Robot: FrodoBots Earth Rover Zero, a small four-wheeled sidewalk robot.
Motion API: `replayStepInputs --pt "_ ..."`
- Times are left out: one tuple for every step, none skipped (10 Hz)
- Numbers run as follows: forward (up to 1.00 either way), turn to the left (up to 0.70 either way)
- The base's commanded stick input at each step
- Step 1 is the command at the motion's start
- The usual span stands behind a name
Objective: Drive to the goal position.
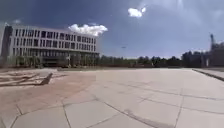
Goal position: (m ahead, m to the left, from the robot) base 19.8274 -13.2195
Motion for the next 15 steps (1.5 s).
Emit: replayStepInputs --pt "0.7 0.01" --pt "0.7 0.01" --pt "0.7 0.01" --pt "0.7 0.01" --pt "0.7 0.01" --pt "0.7 0.01" --pt "0.7 -0.25" --pt "0.7 -0.34" --pt "0.7 -0.34" --pt "0.7 -0.34" --pt "0.7 -0.31" --pt "0.7 -0.02" --pt "0.7 0.01" --pt "0.7 0.01" --pt "0.7 0.01"
